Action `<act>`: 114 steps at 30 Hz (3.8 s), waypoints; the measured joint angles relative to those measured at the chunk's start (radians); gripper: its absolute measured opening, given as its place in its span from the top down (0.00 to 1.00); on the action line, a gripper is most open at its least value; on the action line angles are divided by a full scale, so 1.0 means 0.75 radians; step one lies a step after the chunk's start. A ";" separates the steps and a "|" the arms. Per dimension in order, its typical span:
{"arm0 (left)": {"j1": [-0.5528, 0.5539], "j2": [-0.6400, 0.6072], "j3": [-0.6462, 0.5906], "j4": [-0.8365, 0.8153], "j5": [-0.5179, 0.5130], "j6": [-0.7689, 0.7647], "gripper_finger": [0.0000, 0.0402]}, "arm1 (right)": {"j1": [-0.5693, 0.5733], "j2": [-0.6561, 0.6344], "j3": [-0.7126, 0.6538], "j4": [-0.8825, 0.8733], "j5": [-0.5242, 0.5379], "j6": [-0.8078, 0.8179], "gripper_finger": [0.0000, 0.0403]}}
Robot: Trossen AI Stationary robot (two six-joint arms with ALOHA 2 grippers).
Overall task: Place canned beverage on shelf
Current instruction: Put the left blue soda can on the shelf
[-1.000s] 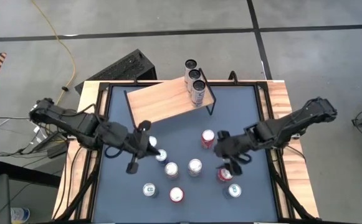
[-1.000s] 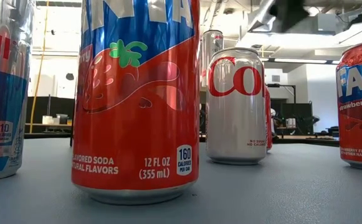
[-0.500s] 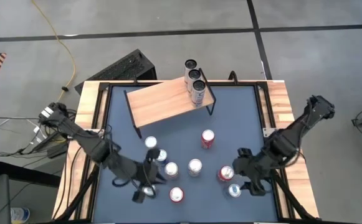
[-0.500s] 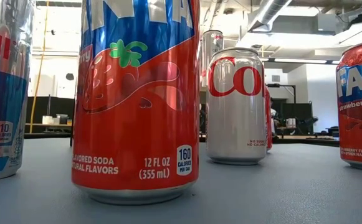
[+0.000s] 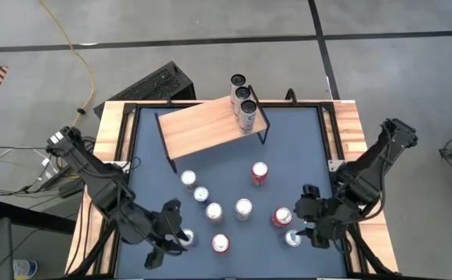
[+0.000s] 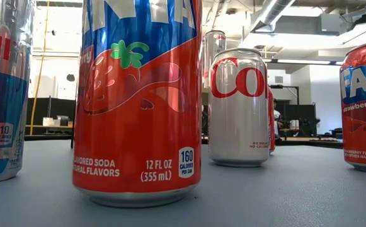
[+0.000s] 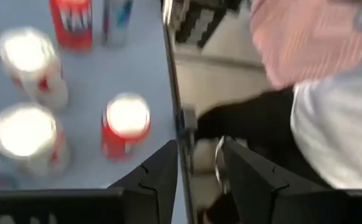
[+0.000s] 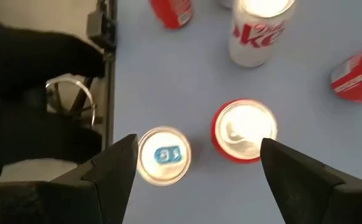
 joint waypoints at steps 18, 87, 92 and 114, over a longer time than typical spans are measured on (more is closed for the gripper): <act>-0.217 0.021 -0.173 -0.129 -0.470 -0.121 0.70 | -0.022 0.001 -0.088 0.054 0.061 -0.005 0.20; -0.464 0.277 -0.657 0.403 -0.985 -0.480 0.28 | -0.095 0.003 -0.147 0.211 0.157 0.006 0.20; -0.461 0.363 -0.657 0.492 -1.046 -0.478 0.28 | -0.118 0.003 -0.147 0.214 0.157 0.004 0.20; -0.396 0.469 -1.067 1.521 -1.196 -0.159 0.28 | -0.134 0.003 -0.147 0.297 0.157 -0.003 0.20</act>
